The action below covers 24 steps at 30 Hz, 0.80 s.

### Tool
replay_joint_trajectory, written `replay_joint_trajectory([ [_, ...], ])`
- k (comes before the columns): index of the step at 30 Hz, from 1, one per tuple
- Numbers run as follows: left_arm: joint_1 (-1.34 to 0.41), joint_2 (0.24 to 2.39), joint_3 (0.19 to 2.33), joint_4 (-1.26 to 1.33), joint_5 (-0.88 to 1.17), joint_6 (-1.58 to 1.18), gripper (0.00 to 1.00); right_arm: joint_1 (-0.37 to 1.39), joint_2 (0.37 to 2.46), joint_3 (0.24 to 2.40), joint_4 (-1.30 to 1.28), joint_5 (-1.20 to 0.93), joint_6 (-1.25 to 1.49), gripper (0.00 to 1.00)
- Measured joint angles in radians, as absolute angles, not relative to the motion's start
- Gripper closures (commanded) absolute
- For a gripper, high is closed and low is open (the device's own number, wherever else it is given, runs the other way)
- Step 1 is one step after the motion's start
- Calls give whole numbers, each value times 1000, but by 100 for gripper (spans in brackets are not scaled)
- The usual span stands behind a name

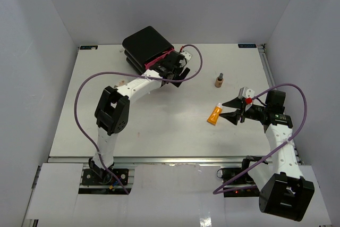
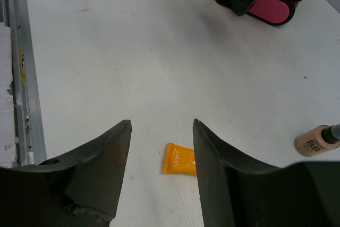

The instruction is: Organize the makeup

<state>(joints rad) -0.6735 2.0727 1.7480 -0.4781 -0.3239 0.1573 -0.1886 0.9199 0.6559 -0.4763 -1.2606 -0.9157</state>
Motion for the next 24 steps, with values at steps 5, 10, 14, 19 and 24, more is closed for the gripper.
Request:
replay_joint_trajectory([
  [5,-673,2120,1824,-477,-412,181,7,-190,924,656,-476,-1261,-915,44],
  [10,-674,2144,1868,-473,-470,210,6,-190,924,656,-476,-1261,-915,44],
  [14,-679,2150,1874,-469,-497,225,5,-190,924,656,-476,-1261,-914,44],
  [19,-683,2151,1874,-467,-508,236,5,-190,924,656,-476,-1261,-912,44],
  [24,-683,2133,1844,-456,-497,225,6,-190,924,656,-476,-1261,-912,44],
])
